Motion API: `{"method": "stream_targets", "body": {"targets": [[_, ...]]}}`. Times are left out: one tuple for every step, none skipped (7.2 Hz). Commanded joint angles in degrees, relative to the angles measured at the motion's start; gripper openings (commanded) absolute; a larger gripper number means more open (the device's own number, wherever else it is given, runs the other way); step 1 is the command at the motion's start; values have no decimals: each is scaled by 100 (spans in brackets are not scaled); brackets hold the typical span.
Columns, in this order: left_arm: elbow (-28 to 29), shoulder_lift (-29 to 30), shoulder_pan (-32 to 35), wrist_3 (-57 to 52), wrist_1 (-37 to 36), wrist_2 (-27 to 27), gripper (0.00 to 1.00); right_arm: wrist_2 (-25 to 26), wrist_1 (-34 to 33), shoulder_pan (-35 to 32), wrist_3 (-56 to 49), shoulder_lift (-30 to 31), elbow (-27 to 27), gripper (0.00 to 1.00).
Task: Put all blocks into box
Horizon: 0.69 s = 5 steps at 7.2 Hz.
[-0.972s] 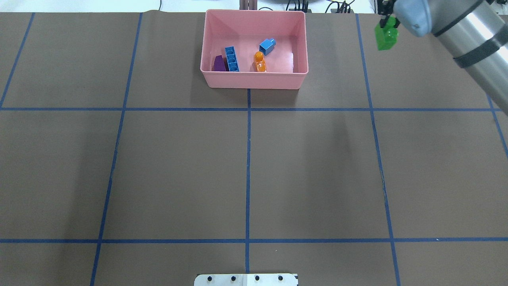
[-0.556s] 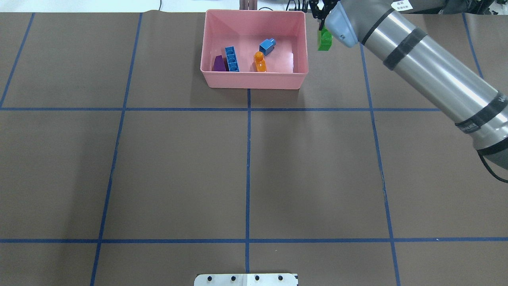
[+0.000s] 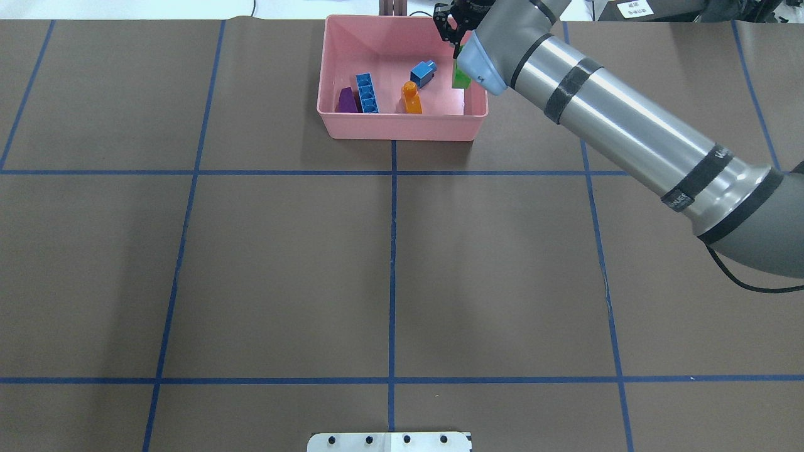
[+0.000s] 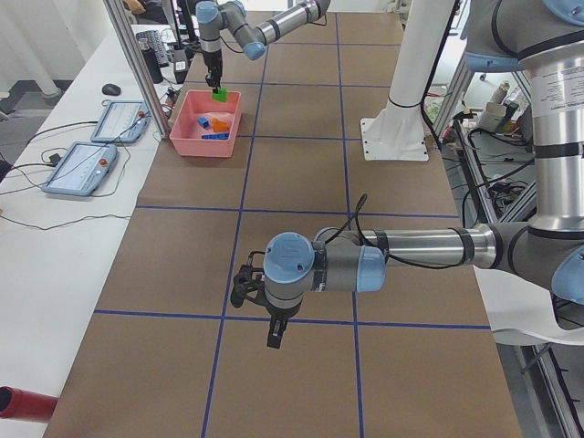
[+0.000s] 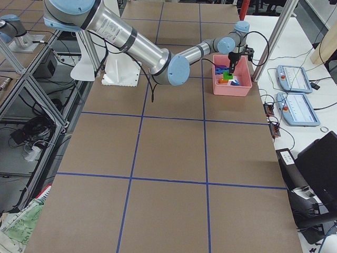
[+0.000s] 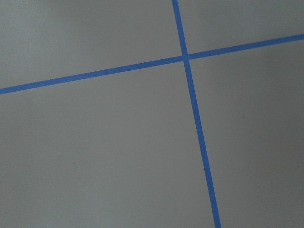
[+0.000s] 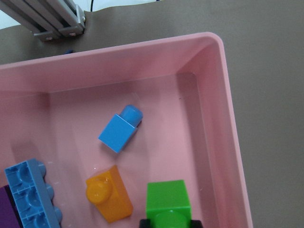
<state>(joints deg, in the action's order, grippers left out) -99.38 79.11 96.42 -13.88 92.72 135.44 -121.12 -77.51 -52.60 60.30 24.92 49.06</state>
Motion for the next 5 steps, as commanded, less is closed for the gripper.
{"method": "stream_targets", "body": {"targets": [[15, -1, 0, -1, 0, 0, 100, 150, 96, 65, 105, -22, -98, 0], [15, -9, -9, -1, 0, 0, 100, 185, 88, 65, 87, -22, -142, 93], [23, -10, -9, -1, 0, 0, 100, 255, 96, 65, 87, -31, -151, 100], [15, -10, 0, -1, 0, 0, 100, 255, 96, 48, 26, -22, -142, 100], [15, -10, -9, -1, 0, 0, 100, 255, 79, -22, -131, -22, -151, 100]]}}
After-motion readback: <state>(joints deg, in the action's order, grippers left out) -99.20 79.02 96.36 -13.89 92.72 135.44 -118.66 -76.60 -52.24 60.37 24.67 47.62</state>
